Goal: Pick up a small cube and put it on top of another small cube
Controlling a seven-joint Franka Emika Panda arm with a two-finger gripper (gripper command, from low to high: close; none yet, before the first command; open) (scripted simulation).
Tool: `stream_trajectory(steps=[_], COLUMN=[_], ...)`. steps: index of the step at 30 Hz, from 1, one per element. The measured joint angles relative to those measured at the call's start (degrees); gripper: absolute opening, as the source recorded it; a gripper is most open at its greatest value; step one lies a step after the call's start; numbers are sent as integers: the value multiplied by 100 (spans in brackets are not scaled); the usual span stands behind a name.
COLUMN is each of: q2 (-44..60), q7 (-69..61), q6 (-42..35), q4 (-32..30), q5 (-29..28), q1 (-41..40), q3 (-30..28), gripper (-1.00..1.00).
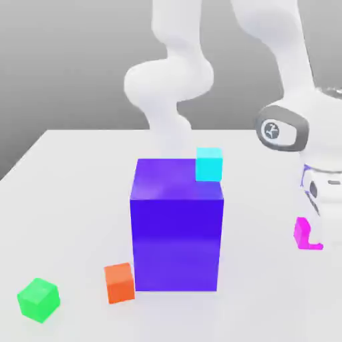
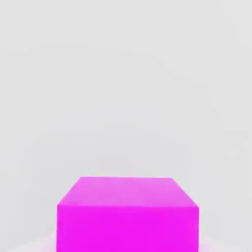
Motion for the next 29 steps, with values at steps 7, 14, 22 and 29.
stream_trajectory(steps=[7, 14, 22, 29], q2=[247, 268, 353, 905], q7=[-952, -2029, -3541, -3981], q6=[-374, -752, -896, -462], q4=[625, 932, 940, 993], q5=[255, 694, 1694, 2221], q1=[-1111, -2361, -3895, -4310], q3=[-810, -1590, -2330, -2023], gripper=[-100, -100, -100, 100])
